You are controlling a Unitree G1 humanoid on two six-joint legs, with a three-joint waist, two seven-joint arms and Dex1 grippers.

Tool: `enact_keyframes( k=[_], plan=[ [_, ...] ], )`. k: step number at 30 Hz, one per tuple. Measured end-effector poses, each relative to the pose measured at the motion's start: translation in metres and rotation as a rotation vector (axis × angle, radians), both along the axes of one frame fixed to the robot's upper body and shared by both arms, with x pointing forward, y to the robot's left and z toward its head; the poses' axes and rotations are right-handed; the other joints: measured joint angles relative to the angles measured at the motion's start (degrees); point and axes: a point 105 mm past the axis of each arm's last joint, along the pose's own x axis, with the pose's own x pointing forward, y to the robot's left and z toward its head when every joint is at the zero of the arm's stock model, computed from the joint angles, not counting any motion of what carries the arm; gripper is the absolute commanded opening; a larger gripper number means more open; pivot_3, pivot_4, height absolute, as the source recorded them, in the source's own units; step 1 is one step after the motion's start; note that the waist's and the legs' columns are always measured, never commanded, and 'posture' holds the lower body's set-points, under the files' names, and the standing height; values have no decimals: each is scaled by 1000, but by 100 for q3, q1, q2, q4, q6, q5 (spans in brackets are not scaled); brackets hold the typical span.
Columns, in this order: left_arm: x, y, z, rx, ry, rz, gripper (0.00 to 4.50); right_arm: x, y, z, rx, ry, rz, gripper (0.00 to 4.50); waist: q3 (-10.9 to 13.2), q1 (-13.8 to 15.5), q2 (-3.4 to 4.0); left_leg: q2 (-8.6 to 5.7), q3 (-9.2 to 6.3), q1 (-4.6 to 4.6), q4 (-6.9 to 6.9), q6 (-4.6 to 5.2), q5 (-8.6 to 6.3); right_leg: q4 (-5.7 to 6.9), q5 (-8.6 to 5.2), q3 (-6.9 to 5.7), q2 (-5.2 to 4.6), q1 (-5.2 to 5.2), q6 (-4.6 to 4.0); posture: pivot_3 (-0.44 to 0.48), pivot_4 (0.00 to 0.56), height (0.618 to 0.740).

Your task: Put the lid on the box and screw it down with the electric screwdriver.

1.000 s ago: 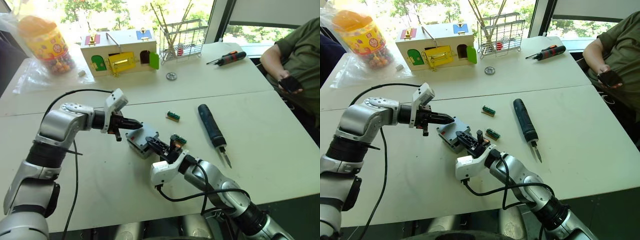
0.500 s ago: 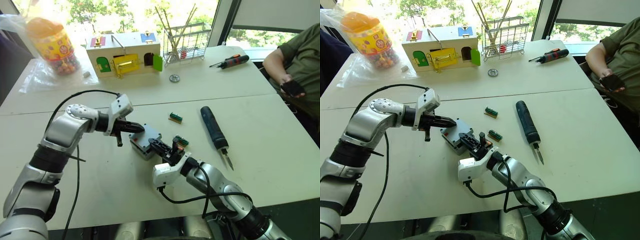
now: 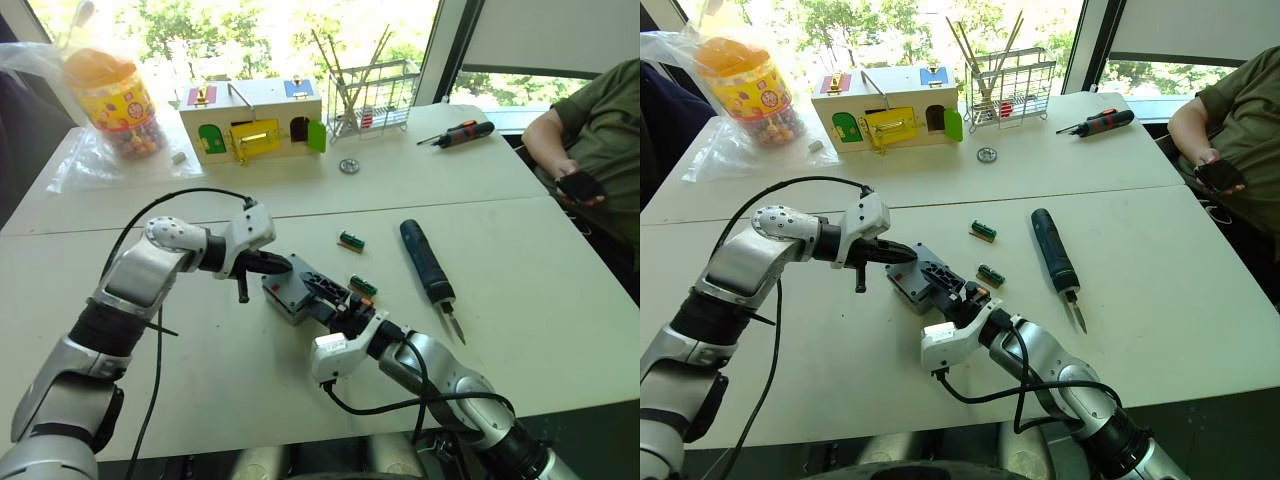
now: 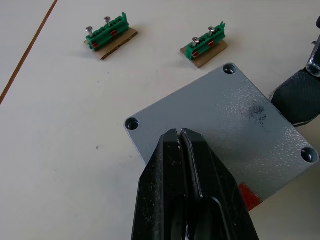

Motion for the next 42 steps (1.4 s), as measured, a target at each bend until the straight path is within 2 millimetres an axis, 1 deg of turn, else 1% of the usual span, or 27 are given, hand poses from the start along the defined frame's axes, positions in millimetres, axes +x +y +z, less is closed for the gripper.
enact_keyframes(
  k=[7,13,20,26,29,32,33,36,37,38,42],
  plan=[
    [0,-2,-3,1,-21,-10,0,-10,-7,-4,-7,24,15,3523,-3,16,-1,0,0,1,1,2,-1,-2,0,2,0,4,0,0,150,740],
    [0,-2,-4,11,-47,-26,0,-15,-8,1,22,23,49,3523,-3,15,0,1,0,2,0,3,-2,-3,0,2,1,7,1,0,150,740],
    [-1,-2,-3,2,-72,-56,0,-8,-19,10,111,34,-2,3523,-3,2,0,3,0,2,-1,6,-4,-4,0,3,2,11,1,0,150,740],
    [0,0,-3,-8,-69,-63,0,-3,-19,17,139,22,-1,3523,-3,-9,1,4,0,1,-3,7,-4,-4,-1,3,3,9,1,0,150,740],
    [0,0,-1,-11,-70,-69,0,-1,-20,15,141,31,-4,3523,-2,-15,2,5,0,-1,-5,6,-4,-4,-1,3,4,9,1,0,150,740],
    [0,1,1,-13,-75,-66,0,-2,-19,15,142,32,-1,2796,-1,-15,2,5,0,-4,-5,6,-3,-4,-1,3,4,8,1,0,150,740],
    [0,1,2,-14,-75,-65,0,-2,-19,14,142,33,0,2453,-1,-16,3,5,1,-4,-5,6,-3,-4,-1,3,4,8,1,0,150,740],
    [0,6,2,-11,-74,-57,0,-1,-19,12,143,37,3,1054,0,-22,5,6,2,-10,-7,5,-3,-4,-1,5,5,6,1,0,150,740],
    [-1,7,3,-9,-73,-58,0,-2,-19,12,144,37,5,486,1,-20,7,6,2,-14,-7,1,0,-4,-1,5,6,2,1,0,150,740],
    [-1,7,3,-8,-71,-60,0,-2,-19,12,144,36,5,39,2,-21,7,7,2,-18,-7,1,0,-4,-1,5,6,-4,0,0,150,740],
    [-5,9,5,-10,-55,-63,0,0,-19,10,142,42,1,39,2,-21,8,7,2,-31,-6,0,0,-3,-1,6,6,-26,0,0,150,740]
  ],
)
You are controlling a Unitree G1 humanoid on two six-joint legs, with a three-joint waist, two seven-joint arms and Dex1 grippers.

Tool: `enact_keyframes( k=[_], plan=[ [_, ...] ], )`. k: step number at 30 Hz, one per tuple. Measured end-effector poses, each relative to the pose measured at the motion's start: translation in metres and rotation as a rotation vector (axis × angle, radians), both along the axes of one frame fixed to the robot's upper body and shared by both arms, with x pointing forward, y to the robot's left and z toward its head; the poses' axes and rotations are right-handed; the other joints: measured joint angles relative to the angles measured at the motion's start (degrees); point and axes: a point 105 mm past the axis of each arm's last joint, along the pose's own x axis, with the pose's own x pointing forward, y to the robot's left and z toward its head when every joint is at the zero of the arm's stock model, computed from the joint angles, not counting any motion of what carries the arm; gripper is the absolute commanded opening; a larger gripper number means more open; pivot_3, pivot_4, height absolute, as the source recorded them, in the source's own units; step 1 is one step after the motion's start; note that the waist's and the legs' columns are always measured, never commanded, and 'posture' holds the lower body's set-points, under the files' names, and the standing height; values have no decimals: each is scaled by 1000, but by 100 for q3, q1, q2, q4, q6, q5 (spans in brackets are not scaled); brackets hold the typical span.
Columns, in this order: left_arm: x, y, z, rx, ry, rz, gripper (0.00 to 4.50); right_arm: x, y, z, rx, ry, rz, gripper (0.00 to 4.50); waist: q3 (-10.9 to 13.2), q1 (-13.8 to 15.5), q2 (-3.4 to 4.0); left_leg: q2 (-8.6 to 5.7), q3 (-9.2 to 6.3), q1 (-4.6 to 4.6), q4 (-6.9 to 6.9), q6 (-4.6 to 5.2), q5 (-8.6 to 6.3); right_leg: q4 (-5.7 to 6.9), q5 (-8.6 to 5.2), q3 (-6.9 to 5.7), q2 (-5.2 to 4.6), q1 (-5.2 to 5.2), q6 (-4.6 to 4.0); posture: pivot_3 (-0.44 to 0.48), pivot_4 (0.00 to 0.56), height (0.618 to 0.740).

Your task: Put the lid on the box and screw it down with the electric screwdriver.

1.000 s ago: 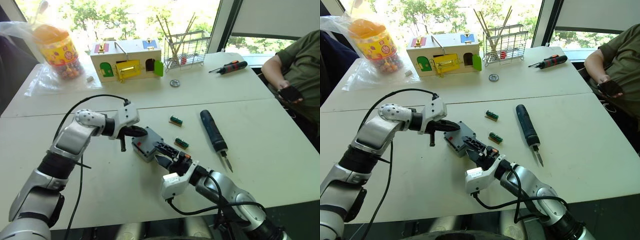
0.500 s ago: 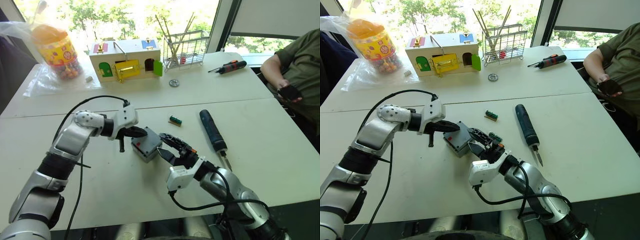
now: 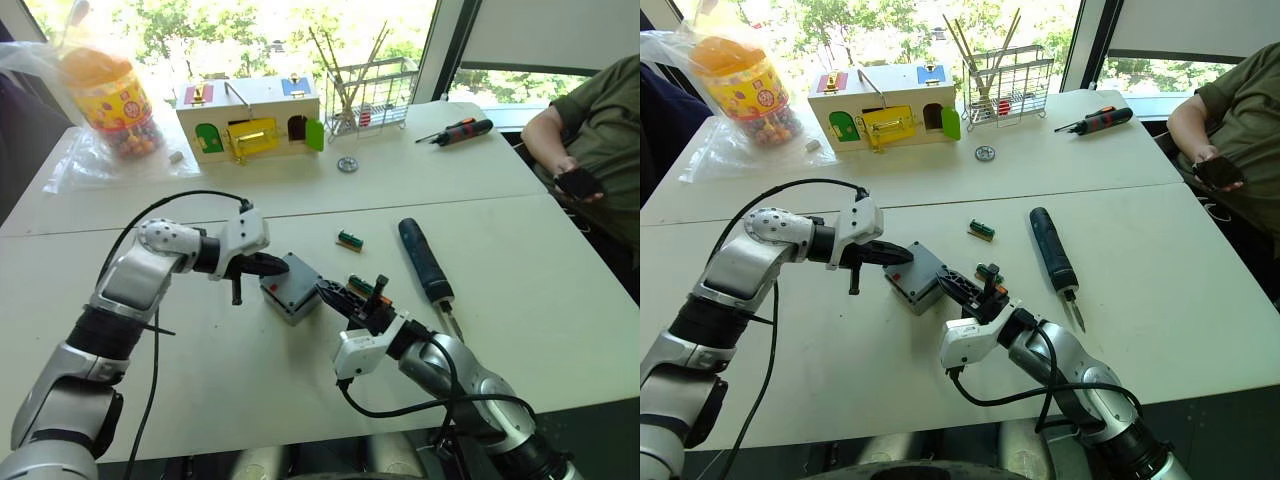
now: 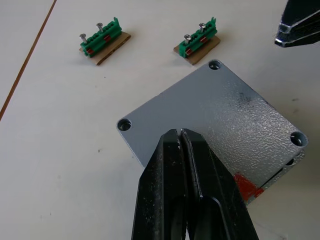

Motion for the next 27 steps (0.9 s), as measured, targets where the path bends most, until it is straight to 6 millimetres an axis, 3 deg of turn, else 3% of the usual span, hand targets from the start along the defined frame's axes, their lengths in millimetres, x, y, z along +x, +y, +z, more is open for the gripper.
enact_keyframes(
  k=[11,16,20,24,27],
  plan=[
    [-6,-3,3,-39,69,2,0,6,0,0,-1,-11,2,39,10,0,1,1,0,-13,-1,-2,1,2,0,2,1,-3,0,0,150,740],
    [-1,-6,32,-159,113,34,0,7,-1,1,37,12,-2,39,17,5,-5,1,0,-17,2,-4,2,2,0,1,2,-5,0,0,150,740],
    [12,-2,58,-220,79,84,0,13,-8,20,301,157,-68,39,18,-11,-4,5,-1,-17,-1,-5,3,2,0,2,3,-6,0,0,150,740],
    [27,10,48,-194,74,161,0,13,-15,49,597,342,-77,39,20,-20,-2,7,-1,-17,-3,-6,3,4,0,2,4,-10,0,0,150,740],
    [37,20,34,-135,56,211,0,12,-19,49,693,481,-92,39,20,-1,-1,5,-1,-17,-3,-5,3,3,0,2,3,-12,0,0,150,740]
  ],
)
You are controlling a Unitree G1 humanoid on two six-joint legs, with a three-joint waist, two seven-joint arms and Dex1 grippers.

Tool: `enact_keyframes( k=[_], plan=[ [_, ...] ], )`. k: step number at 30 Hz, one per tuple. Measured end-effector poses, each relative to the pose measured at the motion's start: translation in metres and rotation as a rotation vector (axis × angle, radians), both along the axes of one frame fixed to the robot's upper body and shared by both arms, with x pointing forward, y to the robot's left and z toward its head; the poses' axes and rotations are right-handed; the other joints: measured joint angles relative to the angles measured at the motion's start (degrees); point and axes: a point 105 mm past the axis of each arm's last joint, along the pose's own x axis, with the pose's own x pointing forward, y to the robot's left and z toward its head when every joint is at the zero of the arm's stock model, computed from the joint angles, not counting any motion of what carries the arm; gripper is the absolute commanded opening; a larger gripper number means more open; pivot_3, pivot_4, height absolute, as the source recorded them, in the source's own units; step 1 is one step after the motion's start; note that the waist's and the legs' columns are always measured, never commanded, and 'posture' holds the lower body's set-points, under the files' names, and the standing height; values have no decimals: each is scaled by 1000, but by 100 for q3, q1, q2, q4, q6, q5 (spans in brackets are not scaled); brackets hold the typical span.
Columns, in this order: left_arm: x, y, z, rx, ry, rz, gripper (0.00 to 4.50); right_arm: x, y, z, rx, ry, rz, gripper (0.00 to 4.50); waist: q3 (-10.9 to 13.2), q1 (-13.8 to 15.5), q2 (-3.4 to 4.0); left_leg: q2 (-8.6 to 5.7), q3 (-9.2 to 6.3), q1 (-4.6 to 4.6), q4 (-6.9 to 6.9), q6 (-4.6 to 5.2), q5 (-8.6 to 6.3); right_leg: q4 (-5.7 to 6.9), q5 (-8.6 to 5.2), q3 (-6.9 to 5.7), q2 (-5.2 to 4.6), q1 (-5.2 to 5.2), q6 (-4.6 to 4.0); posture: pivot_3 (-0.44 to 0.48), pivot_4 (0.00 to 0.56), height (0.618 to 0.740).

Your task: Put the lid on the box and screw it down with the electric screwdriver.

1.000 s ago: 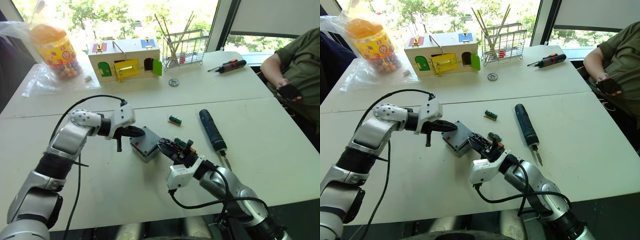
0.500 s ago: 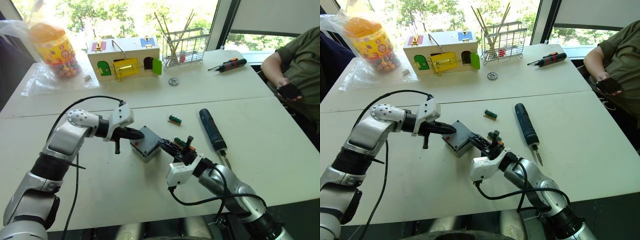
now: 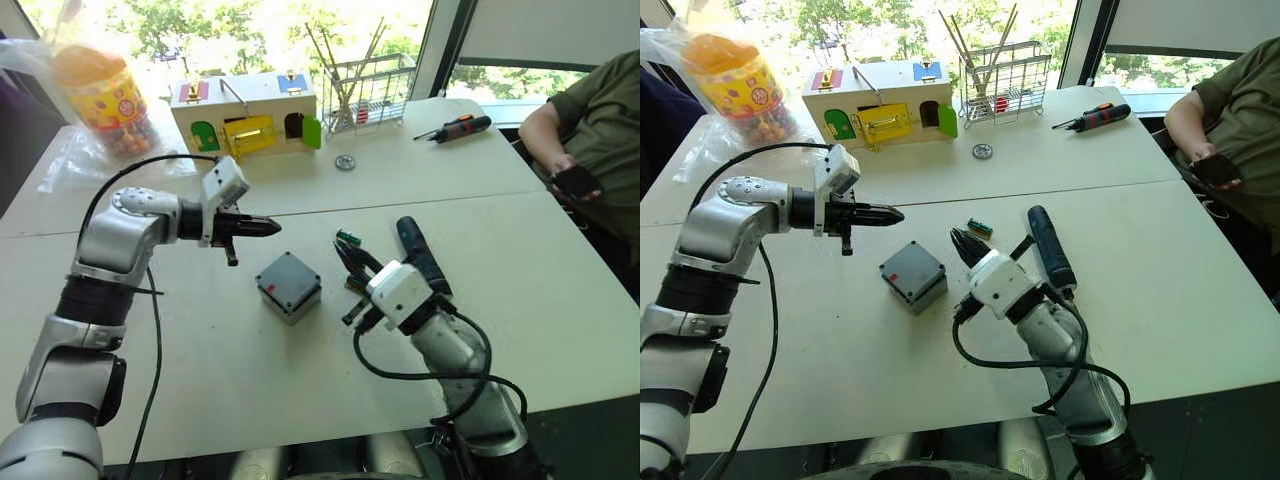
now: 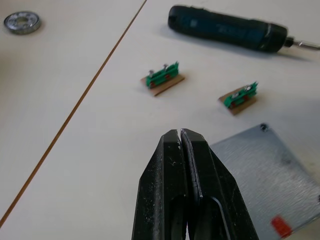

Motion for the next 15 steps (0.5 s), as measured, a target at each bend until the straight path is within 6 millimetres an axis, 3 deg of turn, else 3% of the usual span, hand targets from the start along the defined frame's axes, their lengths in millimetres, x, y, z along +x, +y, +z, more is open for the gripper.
enact_keyframes(
  k=[3,8,15],
  plan=[
    [4,8,-12,48,7,16,0,-5,-1,-4,100,167,36,39,1,14,1,-1,-2,-1,1,4,-3,-1,0,-1,-2,-2,0,0,150,740],
    [-5,4,-24,77,39,-55,0,-30,9,-24,231,517,150,39,2,-6,3,0,-2,-6,-1,20,-12,-1,0,0,-4,-2,0,0,150,740],
    [-15,0,-30,86,62,-102,0,-41,17,-35,243,696,212,39,3,1,3,0,-3,-6,-1,28,-16,-1,0,-1,-5,-11,0,0,150,740]
  ],
)
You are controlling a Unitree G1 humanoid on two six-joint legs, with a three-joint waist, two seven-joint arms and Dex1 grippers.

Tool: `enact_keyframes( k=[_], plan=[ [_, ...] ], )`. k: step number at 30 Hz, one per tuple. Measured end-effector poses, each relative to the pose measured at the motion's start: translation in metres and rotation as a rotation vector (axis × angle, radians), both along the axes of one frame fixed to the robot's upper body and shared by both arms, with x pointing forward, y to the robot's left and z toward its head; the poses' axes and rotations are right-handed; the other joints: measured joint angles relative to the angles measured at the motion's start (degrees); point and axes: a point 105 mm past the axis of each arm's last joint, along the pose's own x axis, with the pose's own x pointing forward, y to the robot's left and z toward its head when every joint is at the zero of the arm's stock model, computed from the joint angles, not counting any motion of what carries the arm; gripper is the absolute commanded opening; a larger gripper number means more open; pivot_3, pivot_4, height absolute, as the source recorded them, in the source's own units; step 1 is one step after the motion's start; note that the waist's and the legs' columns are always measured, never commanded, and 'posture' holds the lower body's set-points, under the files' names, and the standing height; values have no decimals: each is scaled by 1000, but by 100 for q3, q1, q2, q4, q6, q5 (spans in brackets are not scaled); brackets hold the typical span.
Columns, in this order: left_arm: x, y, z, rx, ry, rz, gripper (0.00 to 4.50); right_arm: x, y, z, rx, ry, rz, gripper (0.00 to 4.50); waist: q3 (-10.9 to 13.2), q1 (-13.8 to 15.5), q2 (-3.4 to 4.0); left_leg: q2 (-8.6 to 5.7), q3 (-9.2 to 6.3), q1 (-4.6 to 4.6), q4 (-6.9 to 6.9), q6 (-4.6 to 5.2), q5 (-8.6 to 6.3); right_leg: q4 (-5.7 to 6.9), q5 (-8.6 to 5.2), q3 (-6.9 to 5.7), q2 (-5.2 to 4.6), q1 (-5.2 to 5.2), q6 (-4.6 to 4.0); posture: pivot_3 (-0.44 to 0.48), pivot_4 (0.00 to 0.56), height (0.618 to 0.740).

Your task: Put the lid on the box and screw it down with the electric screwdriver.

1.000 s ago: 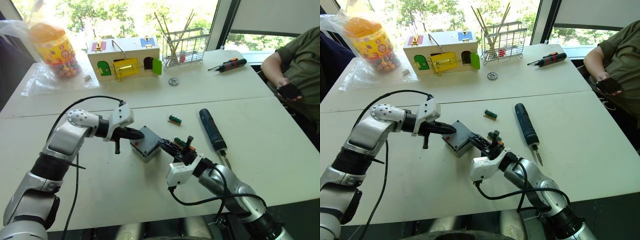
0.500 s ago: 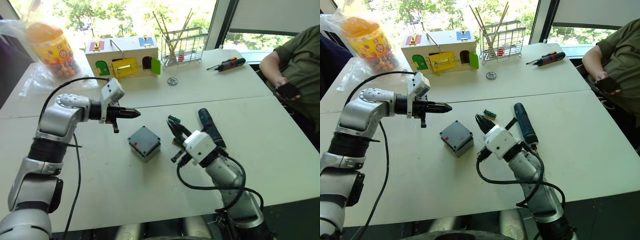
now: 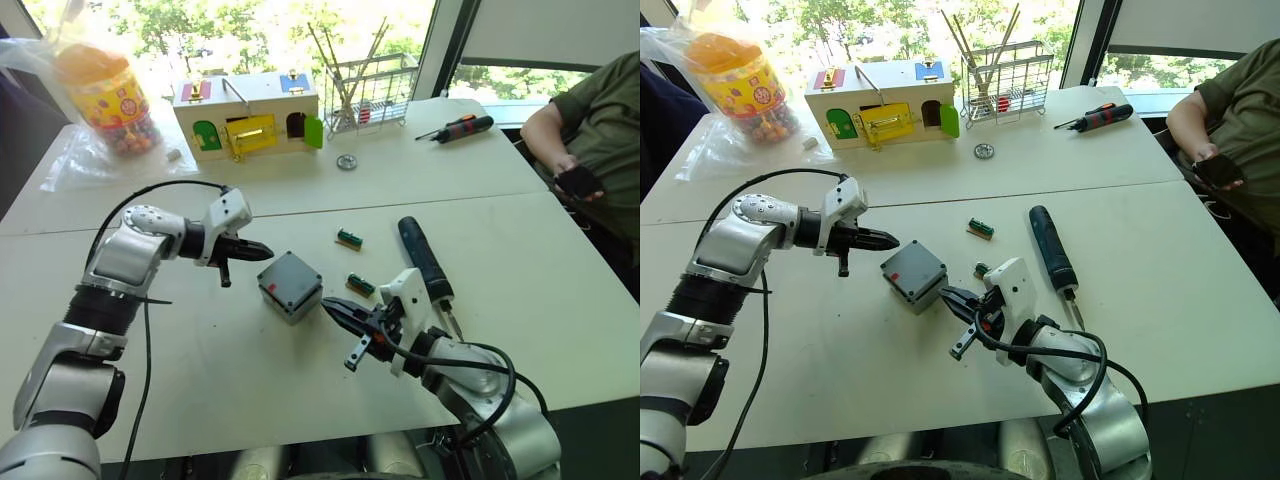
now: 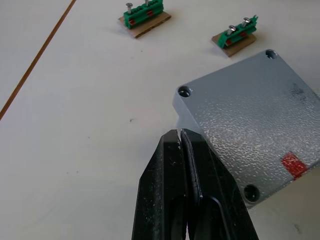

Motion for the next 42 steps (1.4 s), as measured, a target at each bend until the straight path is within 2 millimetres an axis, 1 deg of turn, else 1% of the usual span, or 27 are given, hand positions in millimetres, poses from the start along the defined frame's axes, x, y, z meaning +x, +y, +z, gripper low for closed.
enact_keyframes(
  k=[4,8,19,27,31,38,42],
  plan=[
    [-1,1,-3,4,16,8,0,2,4,2,0,17,10,39,0,0,0,0,-1,0,0,0,0,0,0,-1,0,-3,0,0,150,740],
    [-4,-2,-5,12,13,-8,0,3,6,2,-14,21,12,39,0,1,0,0,-1,0,0,-1,0,0,0,-1,0,-3,0,0,150,740],
    [-9,-7,-7,27,7,-30,0,6,1,-15,-83,61,-4,39,0,-3,0,0,0,-1,0,0,0,0,0,-1,0,-1,0,0,150,740],
    [-8,-4,-10,44,3,-21,0,11,1,-17,-84,50,-25,39,0,0,0,0,0,0,0,0,0,0,0,-1,0,-2,0,0,150,740],
    [-6,-2,-12,49,2,-9,0,15,-1,-17,-99,42,-29,39,0,1,0,0,0,0,0,0,0,0,0,-1,0,-2,0,0,150,740],
    [-4,-2,-11,48,-9,-2,0,26,2,-28,-136,52,-27,39,1,-6,-1,0,0,-1,0,-1,1,0,0,-1,0,-1,0,0,150,740],
    [-4,-2,-10,47,-12,-5,0,31,4,-27,-128,37,-33,39,0,-5,-1,0,0,-1,0,-4,2,0,0,-1,0,-2,0,0,150,740]
  ],
)
